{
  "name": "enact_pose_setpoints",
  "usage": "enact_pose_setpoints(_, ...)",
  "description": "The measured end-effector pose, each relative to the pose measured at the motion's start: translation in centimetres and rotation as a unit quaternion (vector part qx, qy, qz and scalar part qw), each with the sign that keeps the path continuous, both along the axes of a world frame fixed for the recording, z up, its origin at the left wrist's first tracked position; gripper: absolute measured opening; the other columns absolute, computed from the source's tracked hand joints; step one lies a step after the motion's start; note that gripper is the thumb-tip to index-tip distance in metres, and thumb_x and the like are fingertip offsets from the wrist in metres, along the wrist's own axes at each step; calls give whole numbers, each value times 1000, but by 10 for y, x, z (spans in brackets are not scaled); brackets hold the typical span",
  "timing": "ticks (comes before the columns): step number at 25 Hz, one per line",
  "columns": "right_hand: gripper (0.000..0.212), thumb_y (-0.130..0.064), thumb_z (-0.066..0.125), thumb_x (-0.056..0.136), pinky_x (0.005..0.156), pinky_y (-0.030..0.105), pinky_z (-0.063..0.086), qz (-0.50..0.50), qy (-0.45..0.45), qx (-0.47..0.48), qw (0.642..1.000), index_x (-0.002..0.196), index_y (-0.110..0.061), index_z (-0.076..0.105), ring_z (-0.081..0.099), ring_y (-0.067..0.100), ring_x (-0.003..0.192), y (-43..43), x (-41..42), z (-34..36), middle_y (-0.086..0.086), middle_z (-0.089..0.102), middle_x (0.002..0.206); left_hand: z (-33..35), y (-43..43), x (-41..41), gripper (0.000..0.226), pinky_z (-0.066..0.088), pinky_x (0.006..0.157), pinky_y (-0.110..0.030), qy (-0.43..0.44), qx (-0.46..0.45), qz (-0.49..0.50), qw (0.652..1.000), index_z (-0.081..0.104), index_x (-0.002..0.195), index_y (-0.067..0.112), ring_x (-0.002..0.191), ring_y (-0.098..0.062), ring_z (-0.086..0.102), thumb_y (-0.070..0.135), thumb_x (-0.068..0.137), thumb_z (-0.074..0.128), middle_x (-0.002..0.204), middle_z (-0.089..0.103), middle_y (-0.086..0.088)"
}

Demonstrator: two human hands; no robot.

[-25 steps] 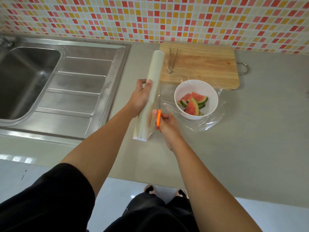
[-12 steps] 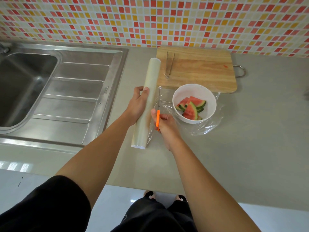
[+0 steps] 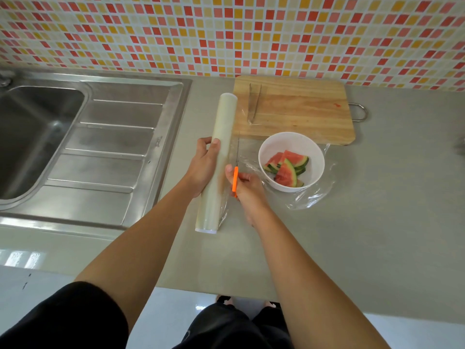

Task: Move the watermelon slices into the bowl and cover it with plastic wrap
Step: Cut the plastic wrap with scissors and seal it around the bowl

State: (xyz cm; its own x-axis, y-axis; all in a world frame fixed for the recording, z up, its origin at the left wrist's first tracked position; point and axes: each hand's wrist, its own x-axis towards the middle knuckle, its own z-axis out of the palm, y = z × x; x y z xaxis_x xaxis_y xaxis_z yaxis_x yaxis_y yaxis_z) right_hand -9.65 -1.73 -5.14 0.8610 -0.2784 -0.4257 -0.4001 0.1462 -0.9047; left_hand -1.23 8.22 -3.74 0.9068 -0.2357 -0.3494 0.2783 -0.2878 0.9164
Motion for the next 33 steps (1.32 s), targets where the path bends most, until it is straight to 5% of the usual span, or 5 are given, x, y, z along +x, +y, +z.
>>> enact_pose_setpoints(8,46,-56,63,77,72,27,39,-12,-17,11,1000,50,-23,45,40,11,52,-1,9,-1,0,40,58,-1,3,-3,37,49,94,-44,-1,6,-5,1000,39,116,27,99,-15,60,55,93,37,103,59,5)
enact_pose_setpoints(14,42,-52,65,79,68,25,39,-25,-6,15,1000,58,-20,48,43,7,47,-2,17,-8,-6,43,50,-4,7,-6,48,48,95,-51,9,24,-8,1000,40,113,34,104,-23,61,68,80,37,108,62,-1)
enact_pose_setpoints(22,45,-50,64,81,65,22,37,-29,-10,15,999,53,-23,42,42,6,46,-1,25,-5,-9,39,50,-7,12,-8,36,50,92,-49,8,7,-8,1000,40,113,31,97,-23,62,59,90,37,106,63,-3)
enact_pose_setpoints(29,54,-57,64,76,70,28,38,-23,12,-10,1000,44,-22,40,40,13,51,-5,35,-3,-12,36,37,-8,18,-10,35,40,102,-41,0,29,-19,999,39,120,32,115,-18,52,55,94,35,110,56,10)
enact_pose_setpoints(33,52,-63,63,72,70,28,36,-25,22,4,999,46,-22,42,39,15,55,-5,42,-1,-6,40,48,-9,23,-9,41,44,98,-53,9,26,-16,999,42,110,43,108,-26,59,70,80,38,111,62,0)
